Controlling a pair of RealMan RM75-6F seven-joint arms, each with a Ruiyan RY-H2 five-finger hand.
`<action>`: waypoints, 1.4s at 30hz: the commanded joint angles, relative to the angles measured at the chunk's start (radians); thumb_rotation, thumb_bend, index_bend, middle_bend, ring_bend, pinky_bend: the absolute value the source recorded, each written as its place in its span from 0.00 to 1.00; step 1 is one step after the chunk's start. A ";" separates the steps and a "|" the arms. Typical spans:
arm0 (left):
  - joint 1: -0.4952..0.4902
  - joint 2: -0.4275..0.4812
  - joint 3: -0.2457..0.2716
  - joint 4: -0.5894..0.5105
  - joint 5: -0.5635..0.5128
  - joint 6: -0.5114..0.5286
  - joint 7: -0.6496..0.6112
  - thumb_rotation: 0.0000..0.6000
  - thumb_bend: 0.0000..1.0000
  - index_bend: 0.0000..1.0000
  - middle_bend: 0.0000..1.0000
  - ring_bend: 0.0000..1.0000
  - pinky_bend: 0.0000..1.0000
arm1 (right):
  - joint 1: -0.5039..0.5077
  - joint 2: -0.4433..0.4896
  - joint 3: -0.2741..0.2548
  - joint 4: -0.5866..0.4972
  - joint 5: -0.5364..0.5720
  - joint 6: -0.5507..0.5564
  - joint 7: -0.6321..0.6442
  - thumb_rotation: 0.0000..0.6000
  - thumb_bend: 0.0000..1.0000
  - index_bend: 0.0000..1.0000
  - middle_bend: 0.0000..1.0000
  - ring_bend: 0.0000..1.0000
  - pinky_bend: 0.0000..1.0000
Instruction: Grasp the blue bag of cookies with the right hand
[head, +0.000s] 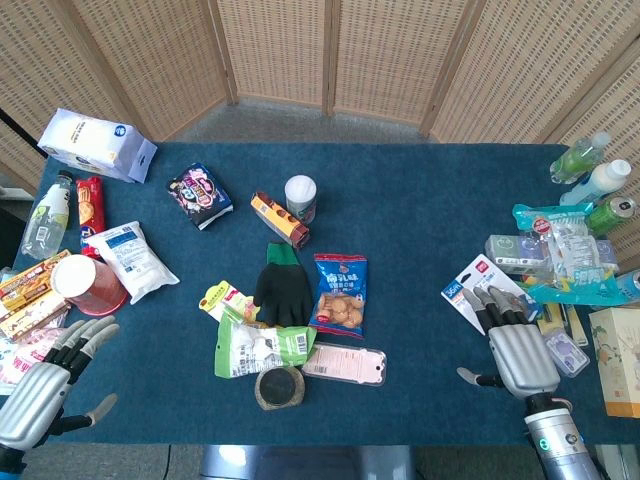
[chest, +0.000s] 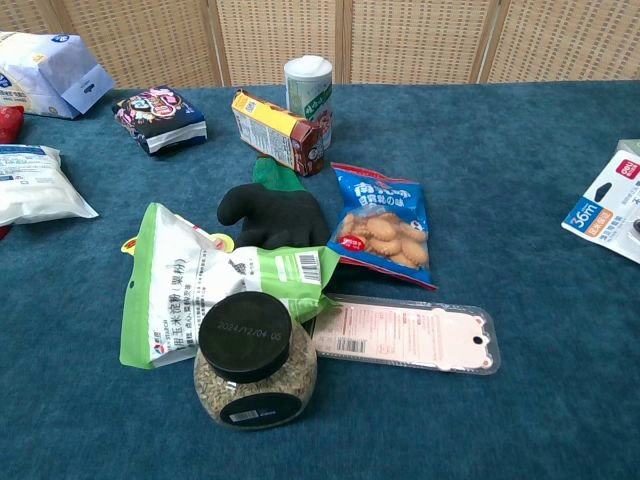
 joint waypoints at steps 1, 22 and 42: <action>-0.004 0.002 0.000 -0.003 0.002 -0.006 0.003 1.00 0.36 0.01 0.01 0.00 0.00 | 0.003 -0.002 0.003 -0.002 0.013 -0.013 0.002 0.85 0.09 0.00 0.00 0.00 0.21; 0.024 0.023 0.028 -0.002 0.050 0.047 -0.004 1.00 0.36 0.01 0.01 0.00 0.00 | 0.213 -0.095 0.142 0.062 0.063 -0.272 0.093 0.85 0.08 0.00 0.00 0.00 0.21; 0.067 0.024 0.044 0.029 0.041 0.091 -0.022 1.00 0.36 0.01 0.01 0.00 0.00 | 0.677 -0.510 0.256 0.570 0.621 -0.578 -0.063 0.85 0.08 0.00 0.00 0.00 0.21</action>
